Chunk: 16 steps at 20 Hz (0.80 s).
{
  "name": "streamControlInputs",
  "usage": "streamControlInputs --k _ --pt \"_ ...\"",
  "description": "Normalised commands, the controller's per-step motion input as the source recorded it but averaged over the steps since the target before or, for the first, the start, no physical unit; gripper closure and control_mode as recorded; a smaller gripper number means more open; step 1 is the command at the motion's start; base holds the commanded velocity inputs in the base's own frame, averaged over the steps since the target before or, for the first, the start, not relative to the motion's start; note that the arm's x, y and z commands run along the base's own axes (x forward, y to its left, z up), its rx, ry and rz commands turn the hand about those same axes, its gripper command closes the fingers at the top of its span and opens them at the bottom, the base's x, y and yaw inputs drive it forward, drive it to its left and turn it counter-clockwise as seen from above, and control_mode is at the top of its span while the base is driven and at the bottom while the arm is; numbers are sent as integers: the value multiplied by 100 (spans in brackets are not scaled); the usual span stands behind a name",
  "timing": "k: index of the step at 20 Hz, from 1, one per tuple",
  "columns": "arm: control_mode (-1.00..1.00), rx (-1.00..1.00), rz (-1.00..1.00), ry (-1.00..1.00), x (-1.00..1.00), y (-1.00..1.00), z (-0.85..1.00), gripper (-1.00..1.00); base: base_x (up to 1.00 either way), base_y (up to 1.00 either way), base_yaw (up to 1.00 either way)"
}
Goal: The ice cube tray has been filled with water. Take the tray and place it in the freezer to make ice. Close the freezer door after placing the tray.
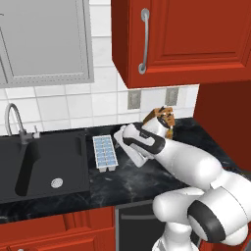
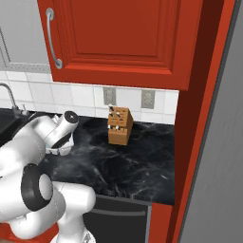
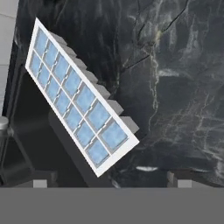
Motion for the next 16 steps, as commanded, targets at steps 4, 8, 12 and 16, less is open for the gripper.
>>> streamControlInputs --k 4,8,12,16 --pt "-100 10 -7 2 18 15 -11 -100 0 0 0" --pt "-100 2 -9 0 2 1 -1 -100 0 0 0" --pt "-100 0 -5 0 6 0 -3 -100 0 0 0" --pt "-100 0 0 0 27 0 -8 -100 0 0 0"
